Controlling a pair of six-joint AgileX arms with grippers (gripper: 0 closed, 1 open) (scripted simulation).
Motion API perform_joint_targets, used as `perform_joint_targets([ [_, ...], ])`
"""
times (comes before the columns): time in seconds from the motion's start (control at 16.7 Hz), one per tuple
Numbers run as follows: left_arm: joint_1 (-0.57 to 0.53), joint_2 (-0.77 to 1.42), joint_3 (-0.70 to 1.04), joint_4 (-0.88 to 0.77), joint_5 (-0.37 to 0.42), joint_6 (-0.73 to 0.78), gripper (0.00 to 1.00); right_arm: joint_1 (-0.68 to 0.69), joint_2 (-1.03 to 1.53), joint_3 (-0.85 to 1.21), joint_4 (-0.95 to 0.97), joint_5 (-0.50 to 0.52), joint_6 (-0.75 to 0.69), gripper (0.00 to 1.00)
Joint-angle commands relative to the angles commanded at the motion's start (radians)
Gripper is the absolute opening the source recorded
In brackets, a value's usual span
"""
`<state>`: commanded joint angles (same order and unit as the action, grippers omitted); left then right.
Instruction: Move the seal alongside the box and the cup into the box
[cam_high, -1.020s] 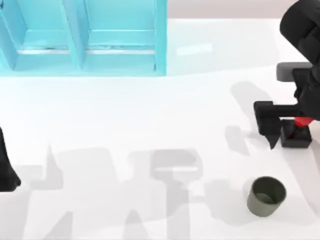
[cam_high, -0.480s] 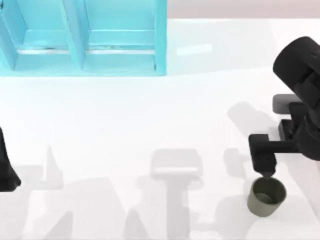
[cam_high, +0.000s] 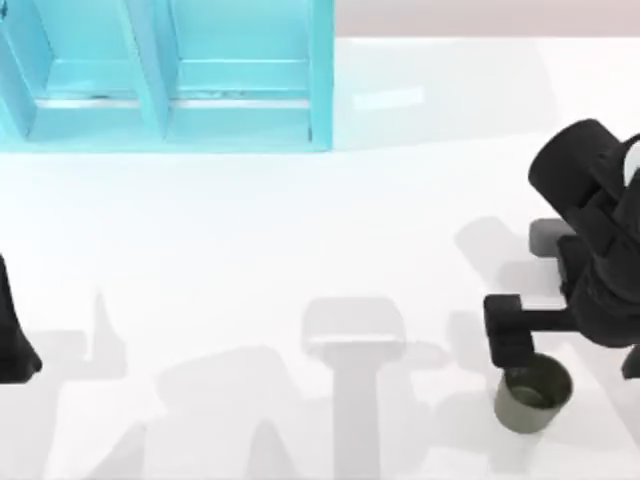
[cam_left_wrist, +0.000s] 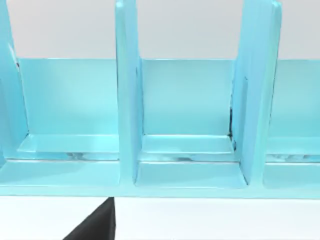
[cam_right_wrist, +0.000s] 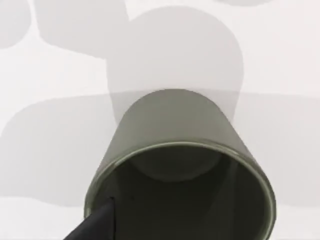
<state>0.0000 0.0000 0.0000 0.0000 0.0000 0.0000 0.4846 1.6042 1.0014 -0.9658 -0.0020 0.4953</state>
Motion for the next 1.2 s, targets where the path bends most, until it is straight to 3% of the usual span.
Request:
perform_joint_targets([
  [0.24,0.0,0.0,0.0,0.0,0.0,0.0,1.0,0.003,0.044,-0.092,0.136,0.0,0.004,1.0],
  [0.54,0.0,0.0,0.0,0.0,0.0,0.0,1.0,0.004,0.05,-0.104,0.152,0.0,0.004,1.0],
  [1.2,0.0,0.0,0.0,0.0,0.0,0.0,1.0,0.004,0.05,-0.104,0.152,0.0,0.004,0.17],
])
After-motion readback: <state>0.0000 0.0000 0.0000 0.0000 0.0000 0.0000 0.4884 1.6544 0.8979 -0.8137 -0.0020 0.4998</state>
